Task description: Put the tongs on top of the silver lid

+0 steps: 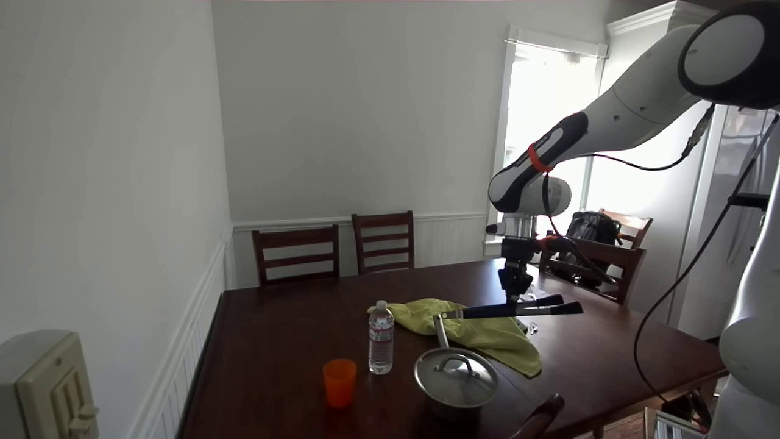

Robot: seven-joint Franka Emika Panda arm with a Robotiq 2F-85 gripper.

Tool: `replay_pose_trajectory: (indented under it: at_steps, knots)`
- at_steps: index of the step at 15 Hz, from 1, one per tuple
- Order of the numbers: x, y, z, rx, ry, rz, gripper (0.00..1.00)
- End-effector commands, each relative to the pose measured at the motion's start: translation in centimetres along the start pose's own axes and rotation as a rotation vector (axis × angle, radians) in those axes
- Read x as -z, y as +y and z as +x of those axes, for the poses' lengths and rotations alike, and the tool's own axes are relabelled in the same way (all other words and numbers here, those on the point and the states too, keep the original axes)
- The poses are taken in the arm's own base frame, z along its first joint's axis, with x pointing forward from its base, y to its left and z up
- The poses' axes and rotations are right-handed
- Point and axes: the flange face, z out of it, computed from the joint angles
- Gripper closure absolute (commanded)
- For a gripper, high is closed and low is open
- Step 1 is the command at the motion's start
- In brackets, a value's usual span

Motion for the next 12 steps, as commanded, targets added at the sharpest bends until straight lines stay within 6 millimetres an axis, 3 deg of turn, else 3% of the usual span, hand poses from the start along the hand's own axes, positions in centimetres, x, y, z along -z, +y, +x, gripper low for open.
replay_pose_trajectory:
  at_steps: [1, 6, 9, 12]
  knots:
    - [-2.2, -2.1, 5.3, 0.048, 0.004, -0.067, 0.99]
    - [-5.1, -6.0, 12.2, 0.152, -0.031, -0.126, 0.99]
    - [-6.2, -7.5, 14.3, 0.169, -0.03, -0.146, 0.99]
    - [-7.4, -8.5, 15.2, 0.194, -0.034, -0.155, 0.99]
